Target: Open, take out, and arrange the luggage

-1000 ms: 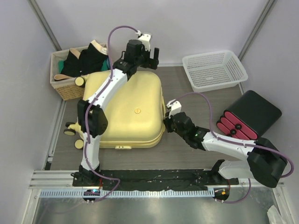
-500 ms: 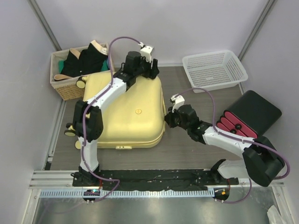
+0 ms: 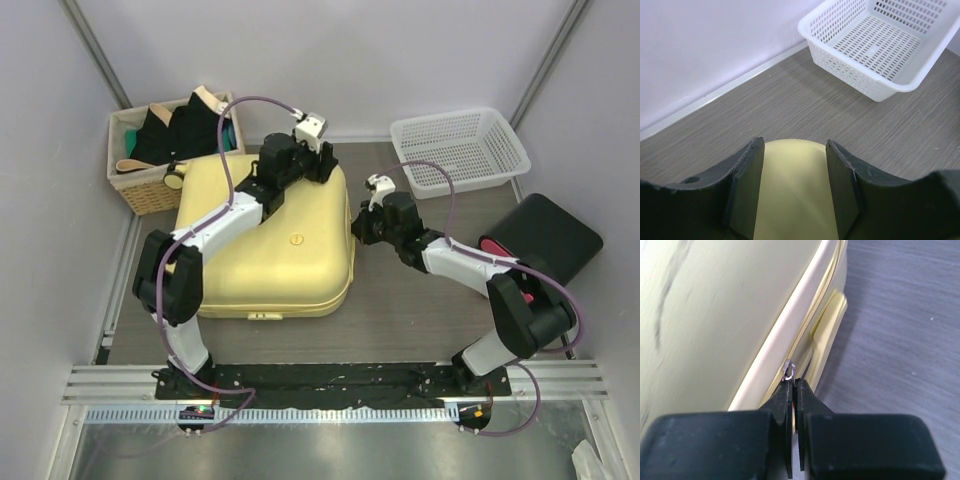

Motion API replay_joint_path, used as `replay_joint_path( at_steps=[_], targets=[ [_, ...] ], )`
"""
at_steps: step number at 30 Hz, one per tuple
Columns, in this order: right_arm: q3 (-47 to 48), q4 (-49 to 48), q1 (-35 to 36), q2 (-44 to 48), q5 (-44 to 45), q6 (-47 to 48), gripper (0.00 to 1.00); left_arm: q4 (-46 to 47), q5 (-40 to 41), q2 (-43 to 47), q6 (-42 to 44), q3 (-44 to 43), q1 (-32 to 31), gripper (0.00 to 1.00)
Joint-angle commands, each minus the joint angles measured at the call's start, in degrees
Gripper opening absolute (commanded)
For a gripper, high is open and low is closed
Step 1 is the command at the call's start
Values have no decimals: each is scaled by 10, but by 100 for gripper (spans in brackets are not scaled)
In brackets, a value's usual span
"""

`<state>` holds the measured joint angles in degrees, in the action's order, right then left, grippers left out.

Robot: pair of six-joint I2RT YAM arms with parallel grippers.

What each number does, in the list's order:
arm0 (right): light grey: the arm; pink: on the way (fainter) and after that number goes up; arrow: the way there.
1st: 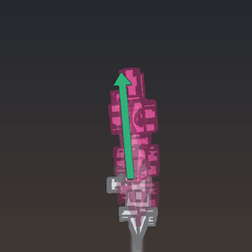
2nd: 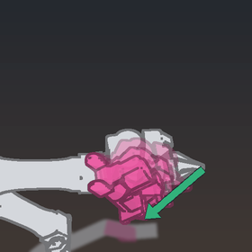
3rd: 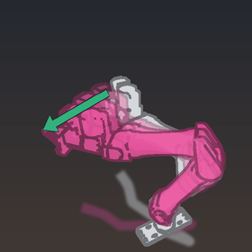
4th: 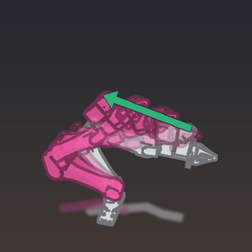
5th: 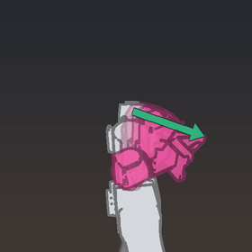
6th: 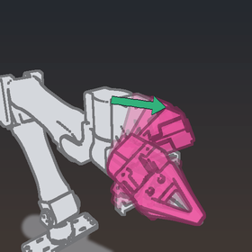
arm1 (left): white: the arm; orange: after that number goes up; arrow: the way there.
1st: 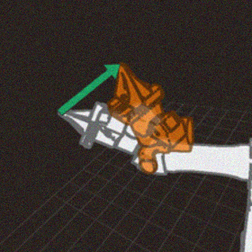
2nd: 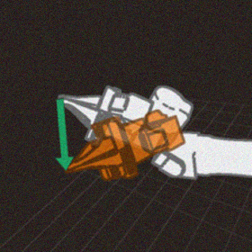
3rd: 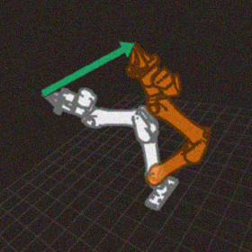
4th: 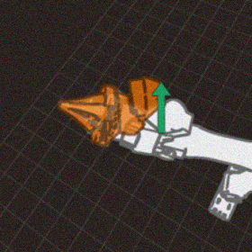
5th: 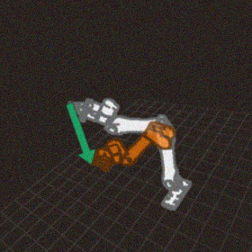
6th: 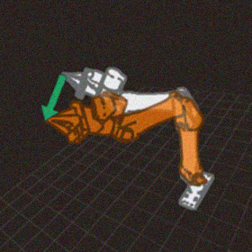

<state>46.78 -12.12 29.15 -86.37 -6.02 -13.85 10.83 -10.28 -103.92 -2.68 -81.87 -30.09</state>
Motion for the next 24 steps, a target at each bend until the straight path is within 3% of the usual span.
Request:
replay_joint_path(
  at_steps=[1,7,15,18,19,22,24],
  targets=[
    [60,-75,-87,-26,124,11,1,-188,-77,-2,-26,77,-64,54],
    [126,-65,-136,-79,80,10,1,-172,-70,12,-25,112,-108,53],
    [157,-45,-141,-88,71,25,1,-168,-35,45,-34,120,-142,55],
    [126,-41,-142,-56,79,14,1,-180,3,78,-32,114,-142,62],
    [107,-38,-143,-33,83,8,1,-200,19,87,-31,104,-142,69],
    [69,-27,-141,11,95,-9,1,-246,114,130,-23,82,-142,84],
    [56,-18,-142,28,100,-17,1,-267,218,151,-27,72,-140,89]
  ],
)
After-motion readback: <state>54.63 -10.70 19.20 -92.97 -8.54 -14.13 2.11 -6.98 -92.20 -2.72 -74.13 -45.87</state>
